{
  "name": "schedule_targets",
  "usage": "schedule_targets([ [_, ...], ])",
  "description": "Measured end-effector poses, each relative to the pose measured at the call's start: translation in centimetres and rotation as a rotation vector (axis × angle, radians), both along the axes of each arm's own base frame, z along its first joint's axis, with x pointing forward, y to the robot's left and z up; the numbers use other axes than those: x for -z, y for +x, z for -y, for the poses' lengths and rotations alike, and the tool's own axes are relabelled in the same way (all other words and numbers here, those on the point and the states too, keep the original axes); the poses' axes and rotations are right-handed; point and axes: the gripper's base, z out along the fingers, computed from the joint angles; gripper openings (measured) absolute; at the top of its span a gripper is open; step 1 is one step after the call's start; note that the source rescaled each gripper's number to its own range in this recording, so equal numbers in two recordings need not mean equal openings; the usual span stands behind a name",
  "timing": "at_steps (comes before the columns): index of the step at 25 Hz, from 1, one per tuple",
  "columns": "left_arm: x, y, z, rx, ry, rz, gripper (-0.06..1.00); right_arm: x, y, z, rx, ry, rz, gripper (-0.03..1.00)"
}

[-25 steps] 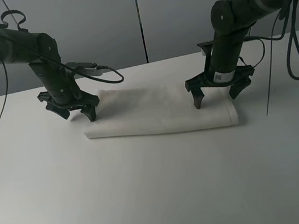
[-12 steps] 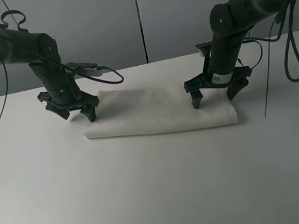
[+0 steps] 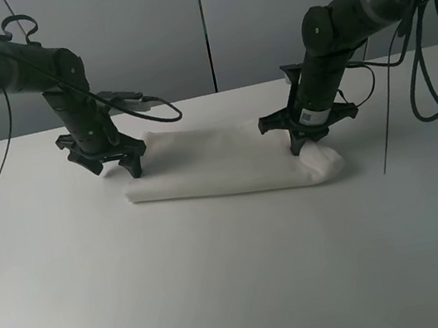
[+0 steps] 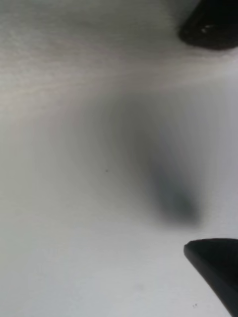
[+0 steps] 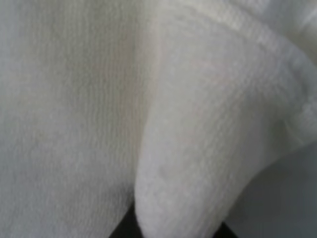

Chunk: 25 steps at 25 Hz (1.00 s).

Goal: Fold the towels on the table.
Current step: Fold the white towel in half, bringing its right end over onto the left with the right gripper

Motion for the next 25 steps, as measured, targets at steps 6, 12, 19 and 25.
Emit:
schedule_targets([
  [6,0.0,0.0,0.0,0.002,0.000,0.000,0.98,0.0,0.0,0.0,-0.020,-0.002,0.002,0.04],
  [12,0.0,0.0,0.0,0.000,-0.002,-0.001,0.98,-0.2,-0.1,0.0,-0.034,-0.001,-0.012,0.04],
  [19,0.0,0.0,0.0,0.003,-0.001,0.004,0.98,-2.5,-0.9,-0.3,-0.012,0.069,-0.044,0.04],
  [25,0.0,0.1,0.0,0.008,0.003,0.006,0.98,-6.1,-1.1,-1.5,-0.013,0.252,0.002,0.04],
])
